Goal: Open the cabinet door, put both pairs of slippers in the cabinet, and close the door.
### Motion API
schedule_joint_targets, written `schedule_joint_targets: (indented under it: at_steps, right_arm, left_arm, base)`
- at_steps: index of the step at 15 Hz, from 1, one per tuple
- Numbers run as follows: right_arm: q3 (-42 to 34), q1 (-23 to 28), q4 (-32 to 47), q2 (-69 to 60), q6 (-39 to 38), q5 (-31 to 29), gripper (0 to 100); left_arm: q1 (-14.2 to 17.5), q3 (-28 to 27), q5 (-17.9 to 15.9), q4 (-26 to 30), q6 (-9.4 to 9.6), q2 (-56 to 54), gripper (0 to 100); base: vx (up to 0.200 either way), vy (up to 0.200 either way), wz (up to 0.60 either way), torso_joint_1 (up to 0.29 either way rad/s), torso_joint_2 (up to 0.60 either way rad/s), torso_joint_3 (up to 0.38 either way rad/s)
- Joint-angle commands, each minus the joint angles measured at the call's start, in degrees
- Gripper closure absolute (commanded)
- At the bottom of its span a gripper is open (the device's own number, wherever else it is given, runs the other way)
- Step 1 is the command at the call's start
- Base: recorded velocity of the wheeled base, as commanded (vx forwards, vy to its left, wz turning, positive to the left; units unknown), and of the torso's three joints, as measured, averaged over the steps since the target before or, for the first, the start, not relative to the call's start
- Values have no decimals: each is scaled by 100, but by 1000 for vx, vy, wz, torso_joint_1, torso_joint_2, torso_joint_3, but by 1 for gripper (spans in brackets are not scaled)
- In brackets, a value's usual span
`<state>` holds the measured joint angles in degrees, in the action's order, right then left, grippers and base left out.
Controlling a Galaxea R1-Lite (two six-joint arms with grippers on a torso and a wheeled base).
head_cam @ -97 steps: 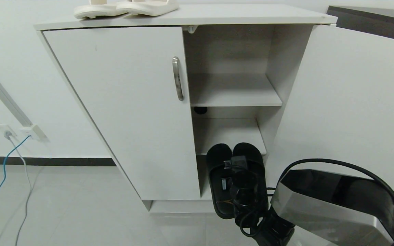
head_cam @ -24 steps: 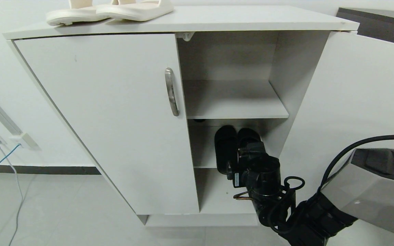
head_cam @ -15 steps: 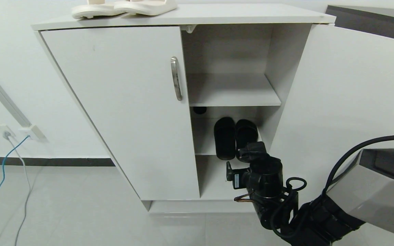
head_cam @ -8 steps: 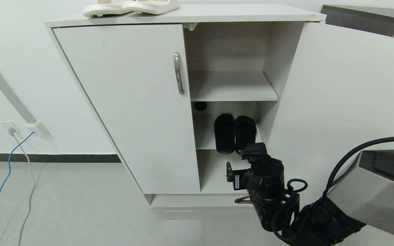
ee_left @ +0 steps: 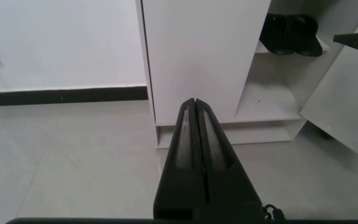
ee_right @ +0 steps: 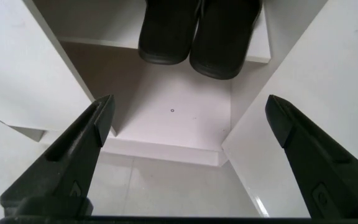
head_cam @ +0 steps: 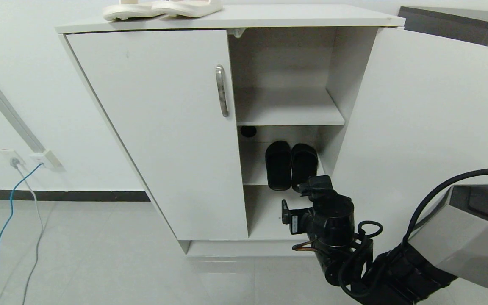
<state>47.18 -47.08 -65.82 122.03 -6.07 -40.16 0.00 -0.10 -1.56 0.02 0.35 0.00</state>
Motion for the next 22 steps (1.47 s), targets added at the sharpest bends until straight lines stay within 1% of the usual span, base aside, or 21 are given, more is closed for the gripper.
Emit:
schedule_joint_targets:
  at_steps: [1,6,15,22]
  right_arm:
    - [-7,-12,-1,-56,1,-1,0]
    - [-60,-12,-1,-48,-8,-10,0]
    - [-227,-12,-107,-83,53,-45,0]
    - [-253,-12,-116,-56,53,-63,0]
  left_arm:
    - [0,1,-2,-2,0,9,100]
    - [0,1,-2,6,9,9,100]
    - [0,1,-2,-2,0,9,100]
    - [0,1,-2,-2,0,9,100]
  base:
    - [0,0,0,0,0,0]
    - [0,0,0,0,0,22]
    - [0,0,0,4,0,193]
    - [0,0,0,0,6,25]
